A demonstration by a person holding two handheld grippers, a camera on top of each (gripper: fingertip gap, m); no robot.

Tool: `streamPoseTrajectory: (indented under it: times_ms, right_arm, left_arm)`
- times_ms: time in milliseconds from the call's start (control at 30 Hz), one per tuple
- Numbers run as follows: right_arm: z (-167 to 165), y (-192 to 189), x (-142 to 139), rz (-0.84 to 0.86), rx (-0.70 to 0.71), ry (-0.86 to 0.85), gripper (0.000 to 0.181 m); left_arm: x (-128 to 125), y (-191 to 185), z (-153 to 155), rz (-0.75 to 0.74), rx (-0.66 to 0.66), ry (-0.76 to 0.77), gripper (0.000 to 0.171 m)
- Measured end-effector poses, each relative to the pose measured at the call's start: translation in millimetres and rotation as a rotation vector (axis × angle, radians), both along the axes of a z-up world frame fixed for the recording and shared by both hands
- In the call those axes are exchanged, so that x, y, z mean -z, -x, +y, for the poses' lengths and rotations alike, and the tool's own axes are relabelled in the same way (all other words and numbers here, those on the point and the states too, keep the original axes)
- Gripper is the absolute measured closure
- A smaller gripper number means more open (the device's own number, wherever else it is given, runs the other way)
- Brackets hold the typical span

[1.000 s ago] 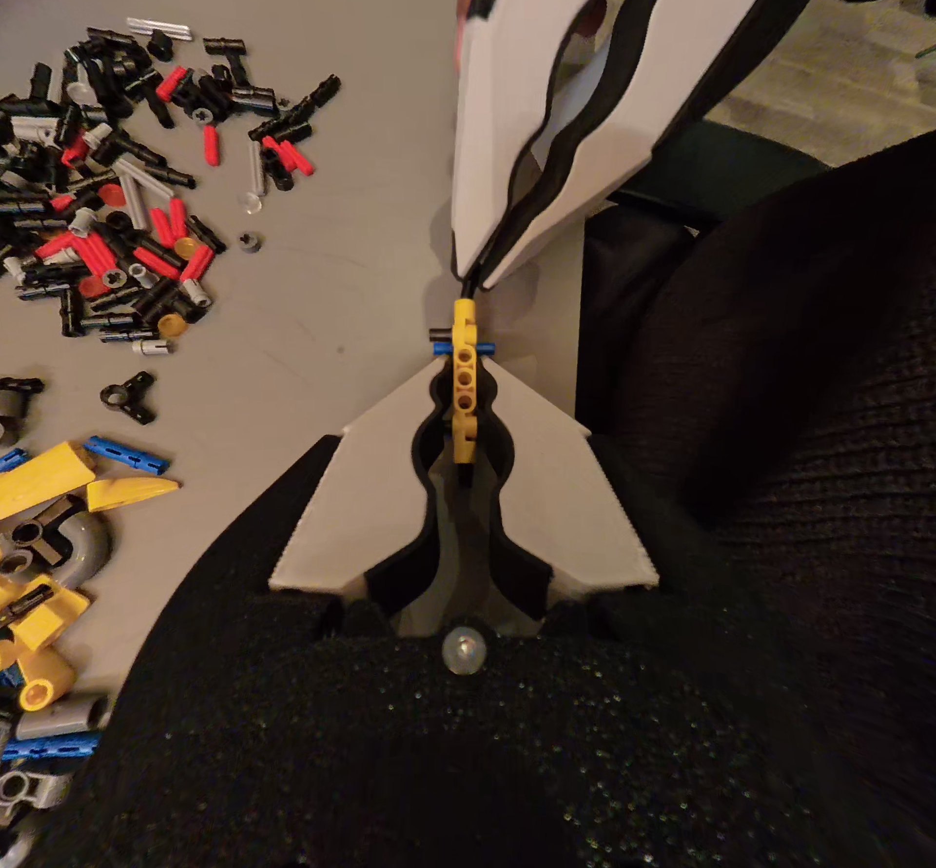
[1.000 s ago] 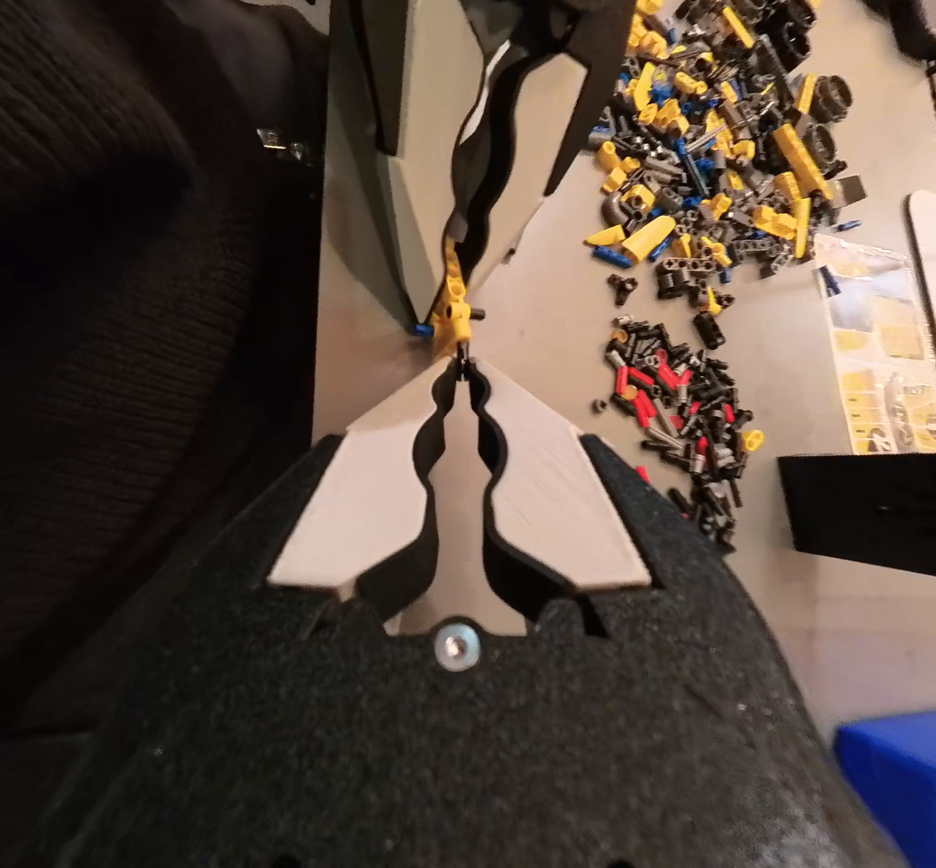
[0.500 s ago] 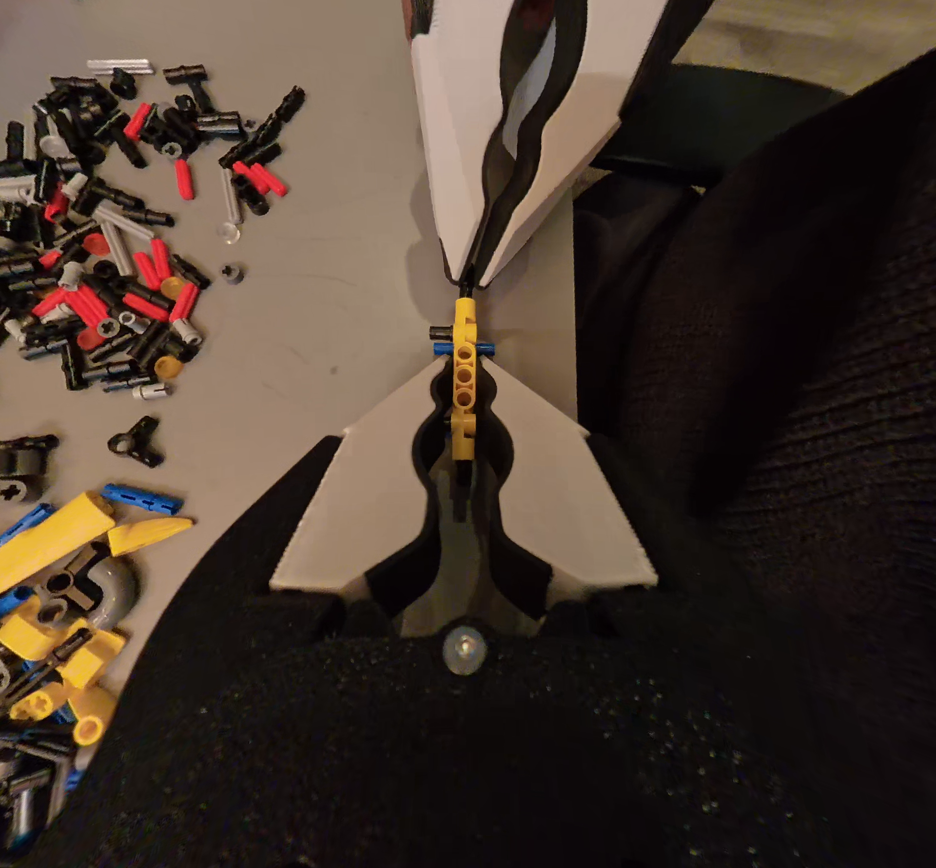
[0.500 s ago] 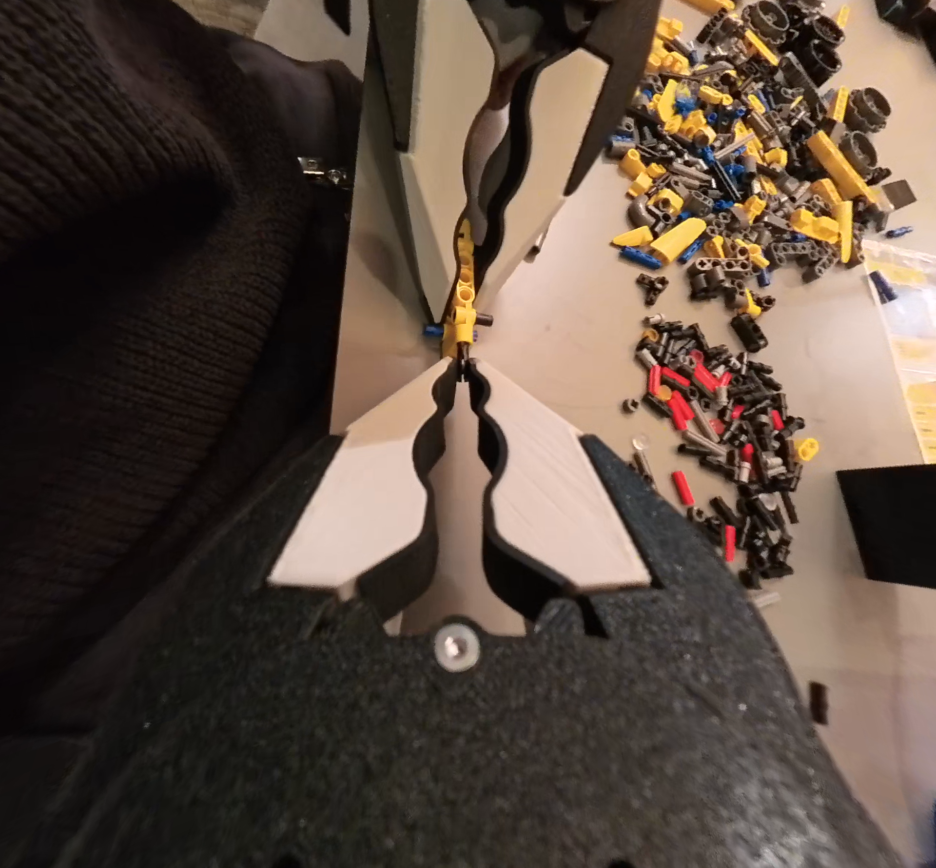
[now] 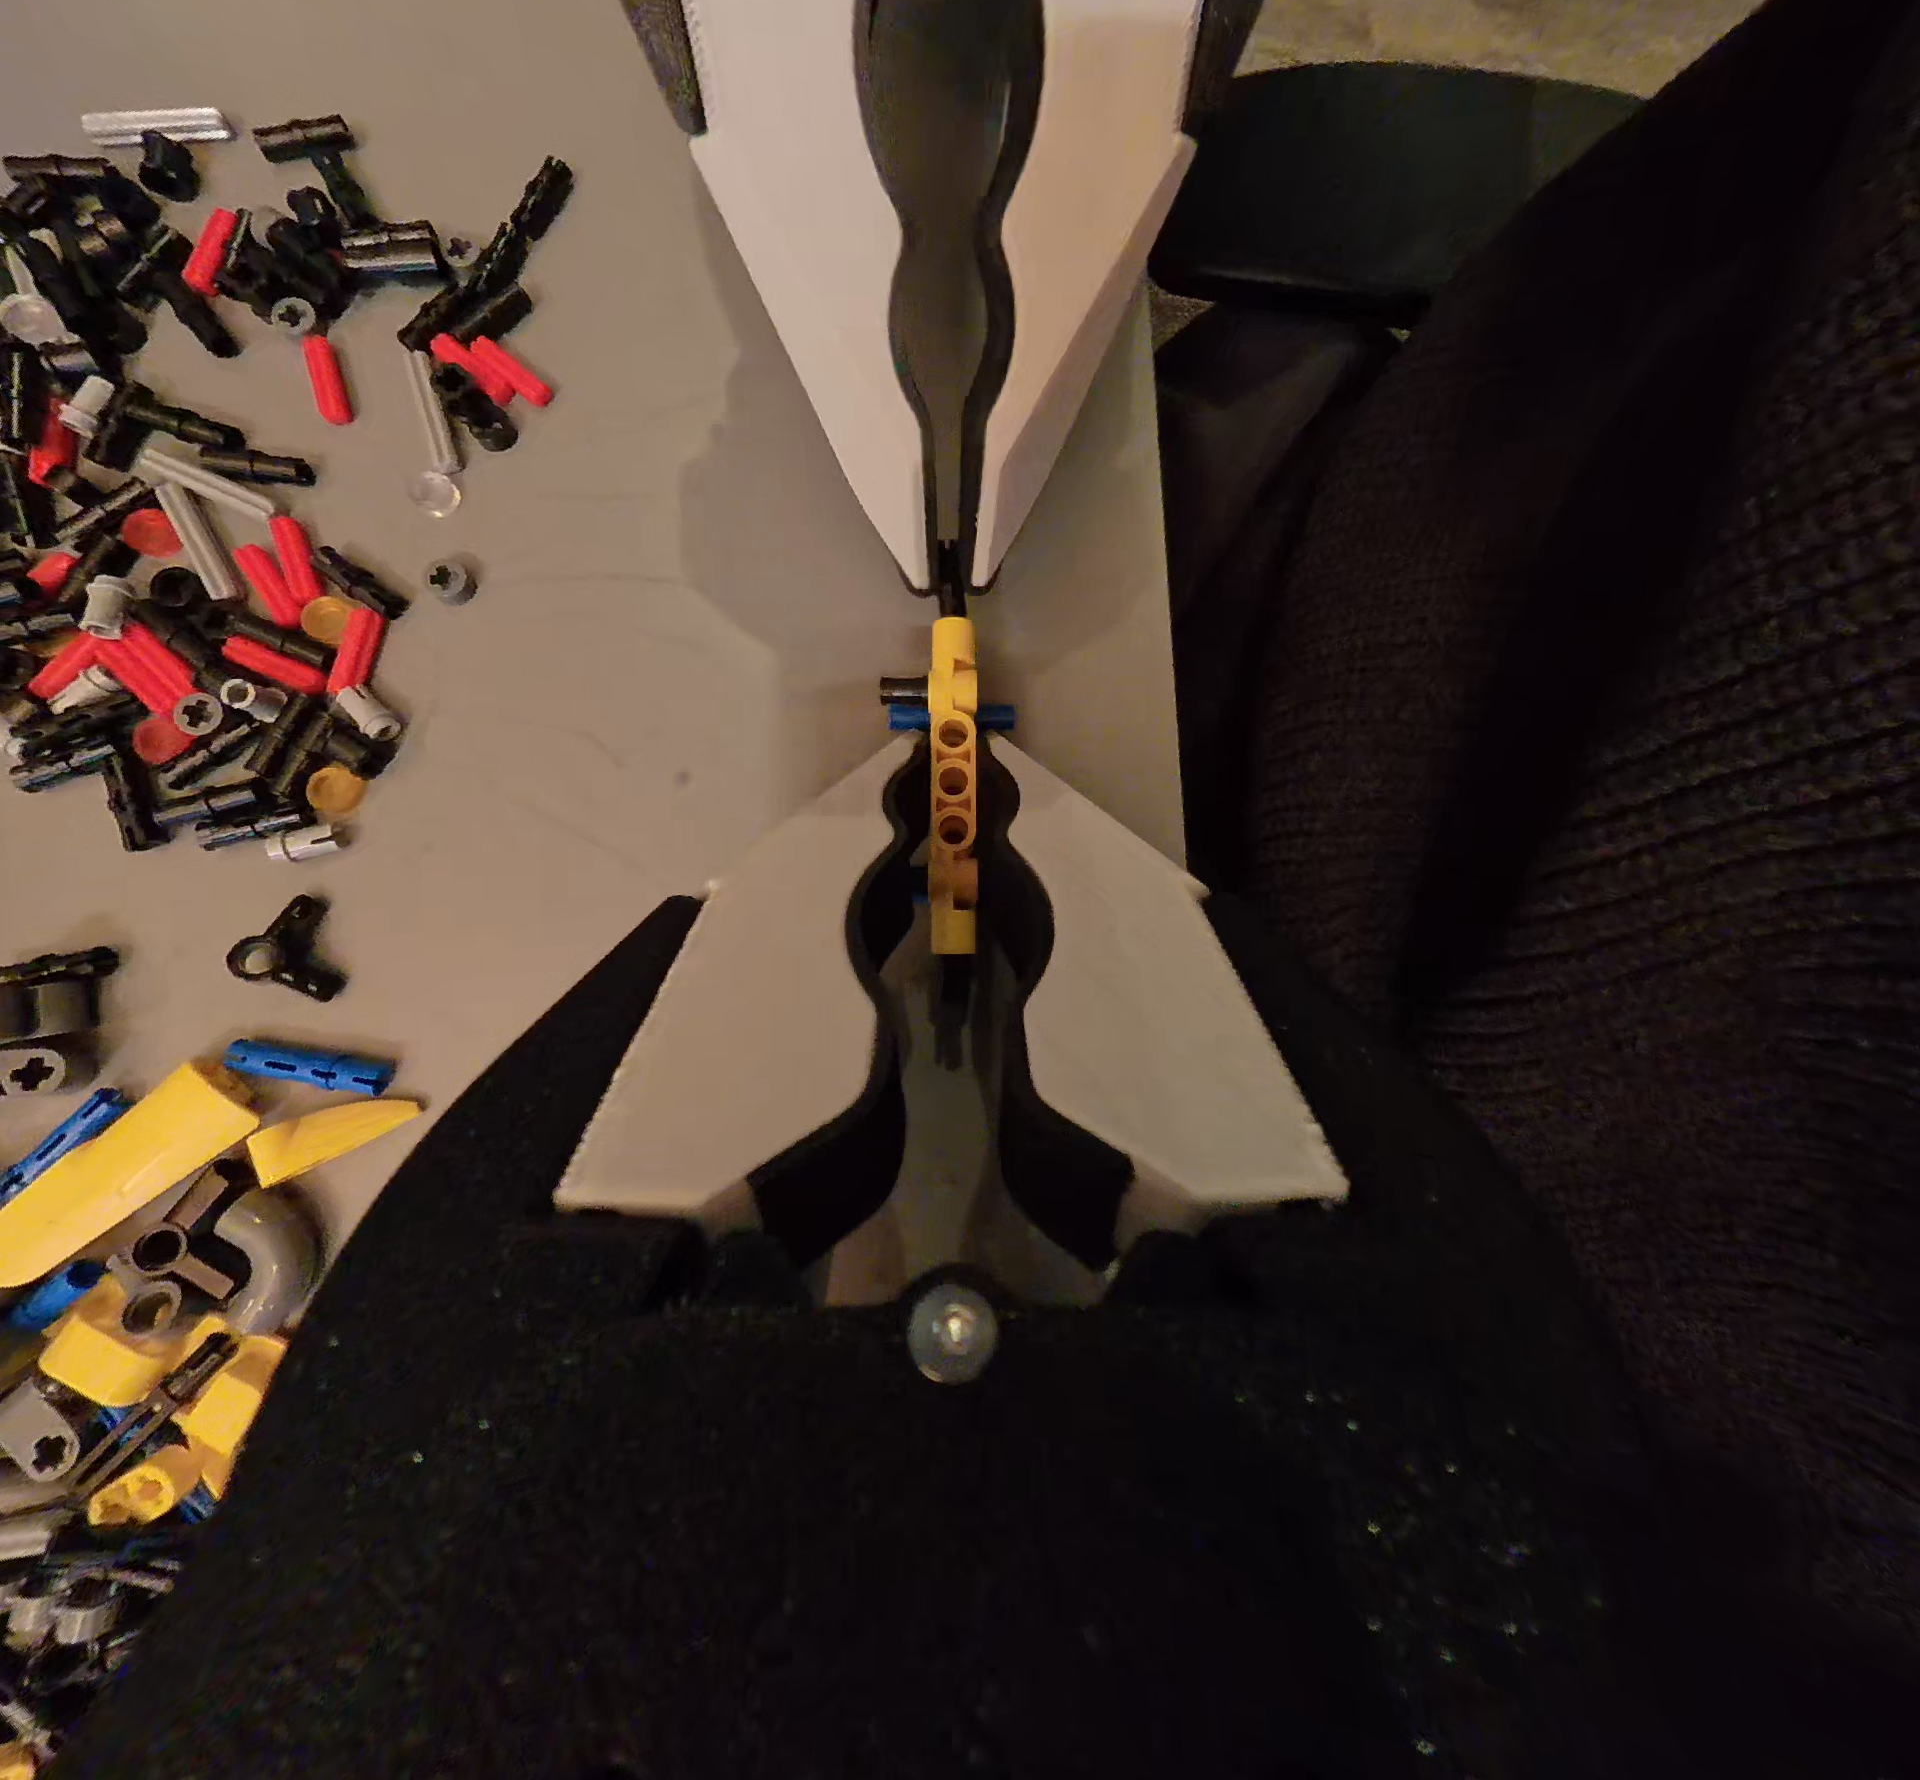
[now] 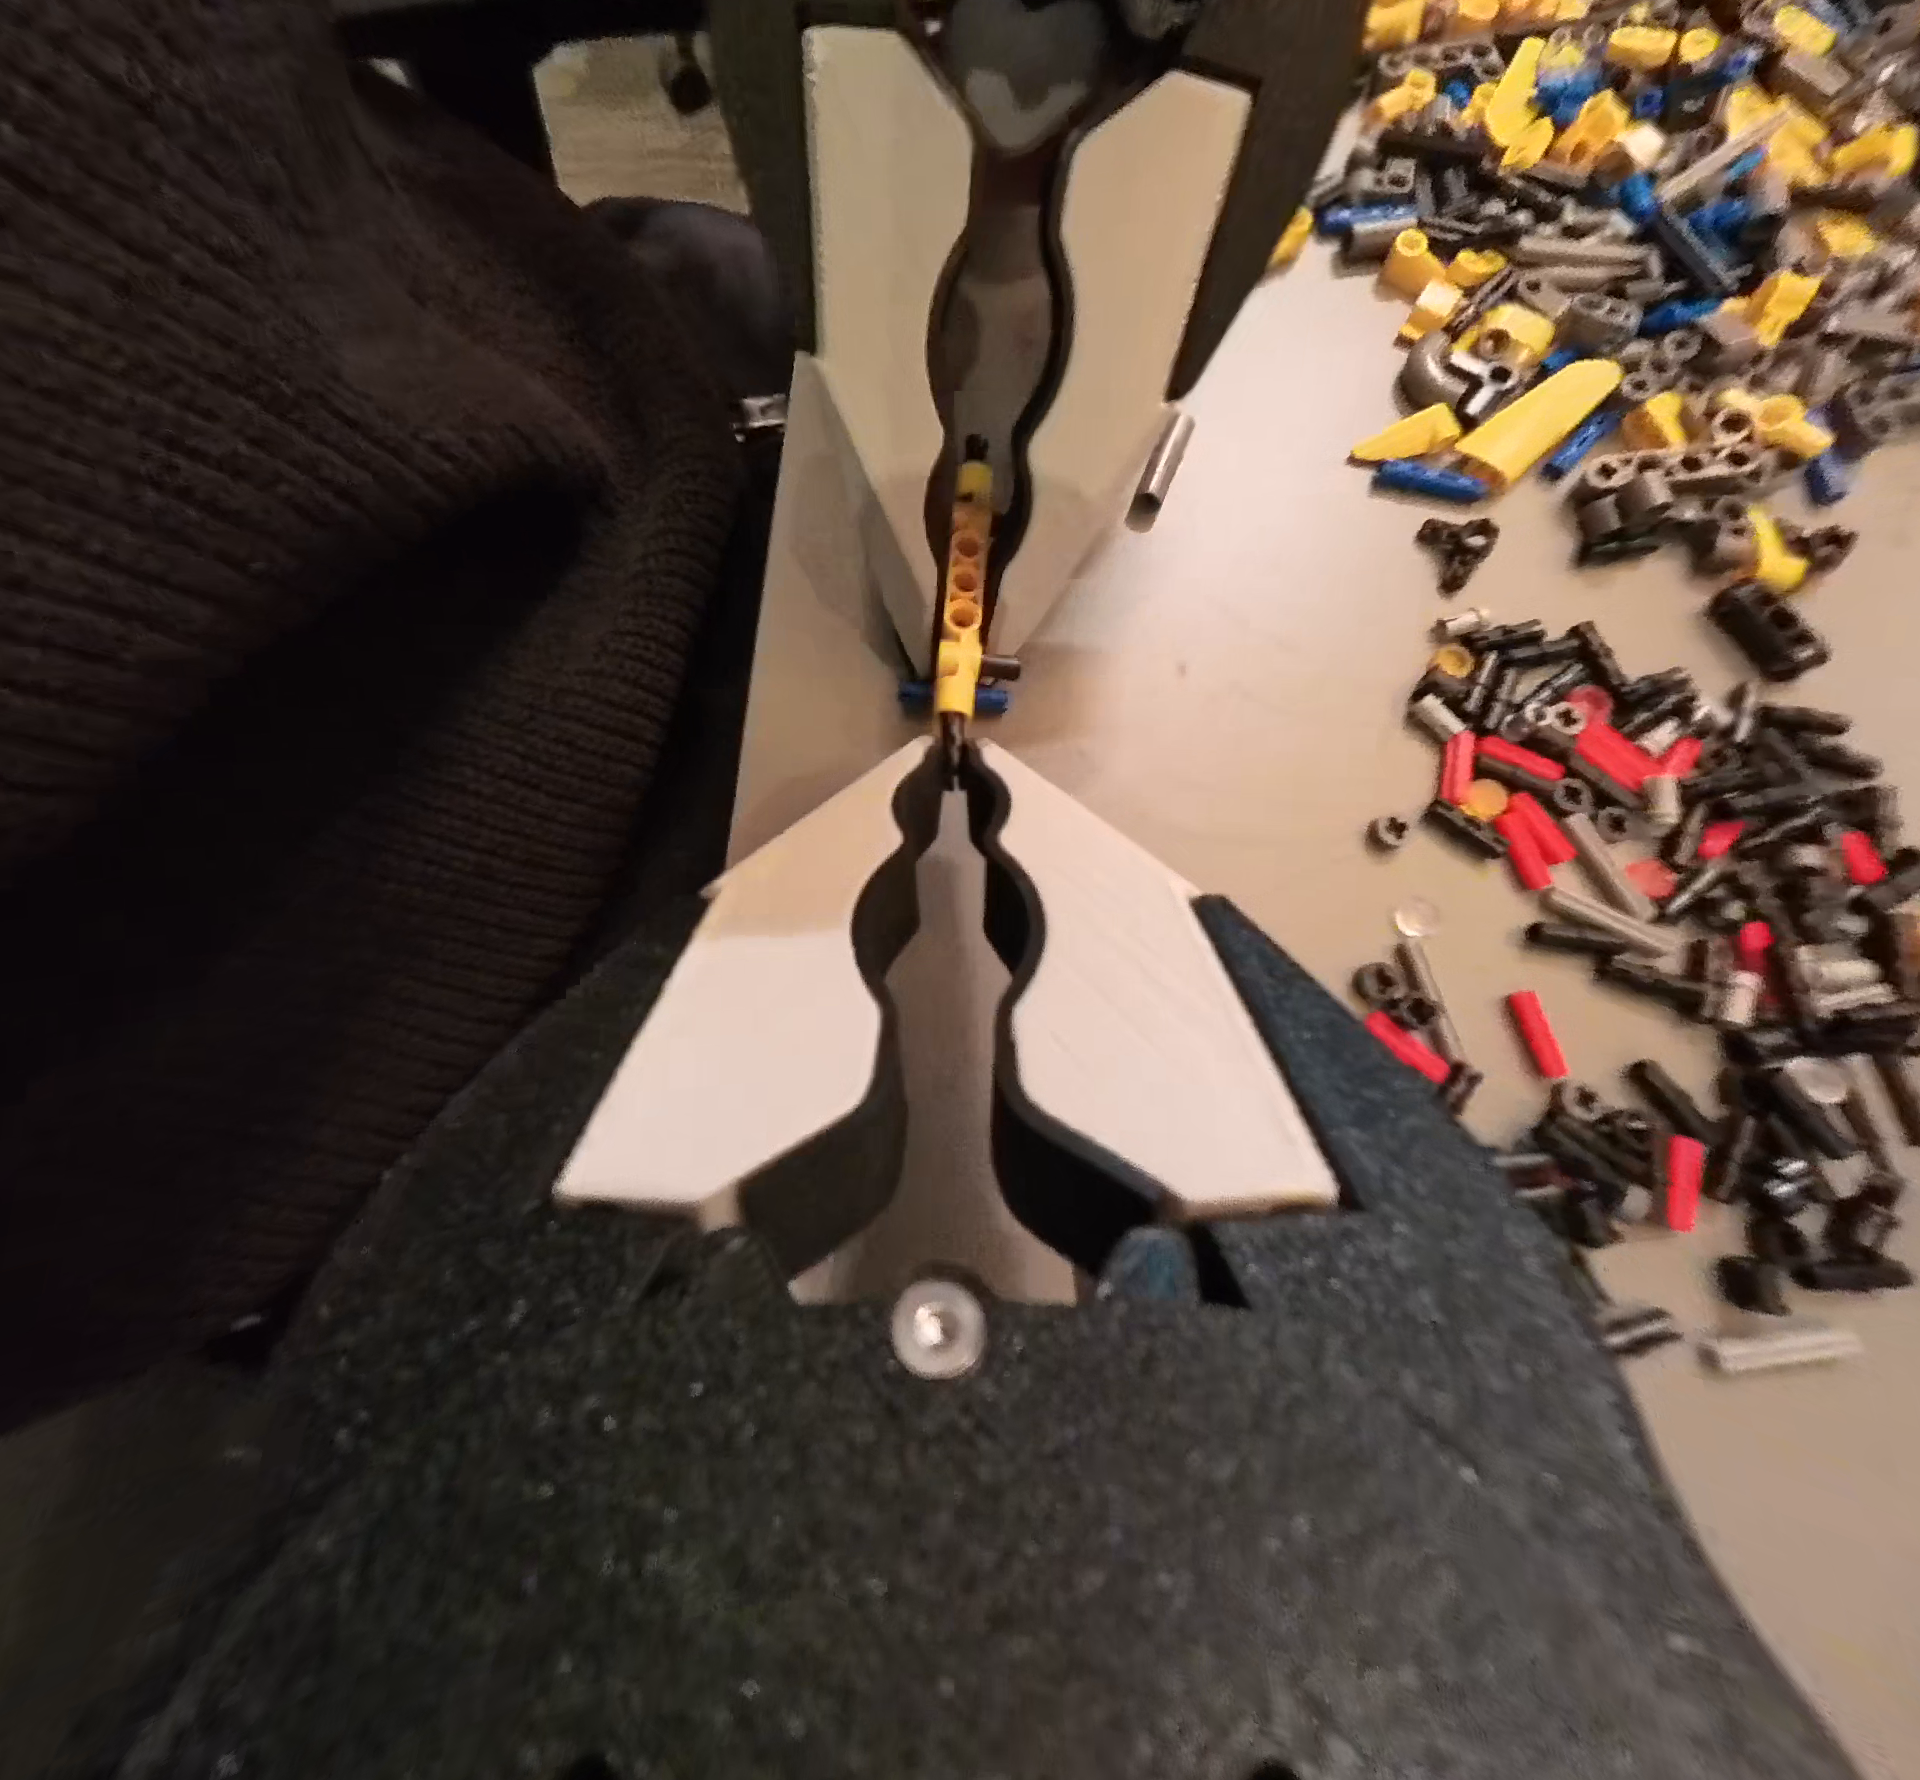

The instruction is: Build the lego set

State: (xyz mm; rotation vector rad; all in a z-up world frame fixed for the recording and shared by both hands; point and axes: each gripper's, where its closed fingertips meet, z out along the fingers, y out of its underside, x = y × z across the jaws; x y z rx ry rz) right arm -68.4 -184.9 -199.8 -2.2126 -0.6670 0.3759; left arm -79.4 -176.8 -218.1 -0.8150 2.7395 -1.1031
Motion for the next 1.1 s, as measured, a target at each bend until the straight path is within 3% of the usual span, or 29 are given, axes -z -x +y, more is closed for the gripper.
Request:
streamPoseTrajectory:
  times_ms: [367,433,733,1100]
  right_arm:
    - [0.4,-0.3,-0.9,0.414,0.198,0.173,0.179]
    - [0.2,-0.3,-0.6,0.382,0.178,0.150,0.179]
    - [3.0,3.6,-0.5,-0.134,-0.040,-0.094,0.179]
    - [1.1,1.9,-1.9,0.066,0.050,-0.027,0.173]
  left_arm:
    - [0.2,-0.4,0.2,-0.003,0.003,-0.019,0.166]
    - [0.3,-0.3,0.1,-0.008,0.011,-0.028,0.166]
    - [0.5,-0.2,-1.6,-0.001,0.044,-0.046,0.166]
    - [0.7,-0.2,-1.2,0.002,0.004,0.008,0.165]
